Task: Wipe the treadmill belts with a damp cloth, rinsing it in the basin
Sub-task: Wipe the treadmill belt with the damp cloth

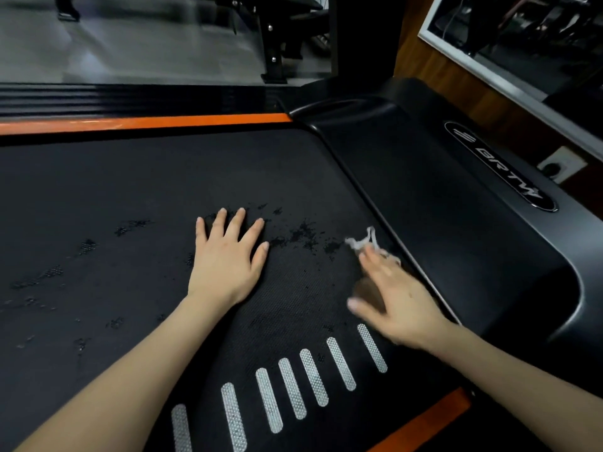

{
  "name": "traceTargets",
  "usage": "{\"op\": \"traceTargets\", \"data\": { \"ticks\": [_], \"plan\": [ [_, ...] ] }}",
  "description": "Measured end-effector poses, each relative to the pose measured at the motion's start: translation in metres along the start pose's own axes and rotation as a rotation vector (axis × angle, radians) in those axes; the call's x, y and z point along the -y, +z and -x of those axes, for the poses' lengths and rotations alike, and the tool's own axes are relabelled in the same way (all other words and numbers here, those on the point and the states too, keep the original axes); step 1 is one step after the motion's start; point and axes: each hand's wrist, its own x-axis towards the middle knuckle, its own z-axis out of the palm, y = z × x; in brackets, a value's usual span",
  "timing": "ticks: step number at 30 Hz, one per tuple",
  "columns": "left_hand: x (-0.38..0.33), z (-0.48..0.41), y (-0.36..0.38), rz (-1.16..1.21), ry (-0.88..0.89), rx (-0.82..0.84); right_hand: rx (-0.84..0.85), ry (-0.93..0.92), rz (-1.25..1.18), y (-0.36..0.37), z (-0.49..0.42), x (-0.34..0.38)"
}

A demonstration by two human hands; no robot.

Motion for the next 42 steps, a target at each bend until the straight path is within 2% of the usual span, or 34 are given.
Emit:
{"op": "traceTargets", "data": {
  "ticks": [3,6,8,10,13,15,18,20,22,25,27,29,33,35,37,40,42],
  "plan": [
    [-0.001,-0.002,-0.001,0.0,-0.005,0.027,0.076,-0.2,0.053,0.001,0.023,-0.005],
    [-0.001,-0.003,-0.002,-0.027,-0.007,0.038,0.063,-0.233,0.05,0.0,-0.012,-0.012],
    [0.0,-0.002,-0.001,-0.03,-0.001,0.025,-0.028,-0.144,0.017,0.0,-0.061,-0.014],
    [0.0,-0.002,0.001,-0.037,0.004,0.024,-0.093,0.027,-0.024,0.0,-0.11,-0.017],
    [0.0,-0.002,0.0,-0.039,-0.002,0.028,-0.149,0.163,-0.027,0.006,-0.129,-0.006],
    [0.0,-0.002,0.0,-0.037,0.002,0.02,-0.146,0.053,-0.036,0.011,-0.101,0.015],
    [0.0,-0.002,0.002,-0.029,0.001,0.014,-0.039,-0.159,-0.047,0.017,-0.065,0.036],
    [0.001,-0.003,0.002,-0.022,0.008,0.014,-0.039,-0.175,-0.011,0.014,-0.08,0.025],
    [0.001,-0.003,0.002,-0.021,0.011,0.026,-0.087,-0.099,0.011,0.012,-0.111,0.01],
    [0.0,-0.004,-0.002,-0.014,0.012,0.051,-0.125,0.142,0.025,0.007,-0.162,-0.009],
    [0.001,-0.005,-0.004,-0.011,0.013,0.061,-0.154,0.207,0.033,0.009,-0.169,-0.006],
    [0.003,-0.006,-0.006,-0.011,0.017,0.059,-0.146,0.143,0.011,0.012,-0.147,0.01],
    [0.009,-0.008,-0.006,-0.029,0.065,-0.019,-0.037,-0.165,-0.069,0.019,-0.092,0.042],
    [0.016,-0.014,-0.008,-0.035,0.062,-0.021,-0.037,-0.187,-0.066,0.014,-0.107,0.029],
    [0.024,-0.022,-0.011,-0.041,0.034,0.001,-0.095,-0.099,-0.026,0.013,-0.139,0.01],
    [0.037,-0.04,-0.014,-0.045,-0.015,0.005,-0.186,0.175,-0.02,0.009,-0.196,-0.013],
    [0.045,-0.055,-0.014,-0.063,-0.016,0.014,-0.203,0.278,-0.01,0.011,-0.216,-0.012]
  ]
}}
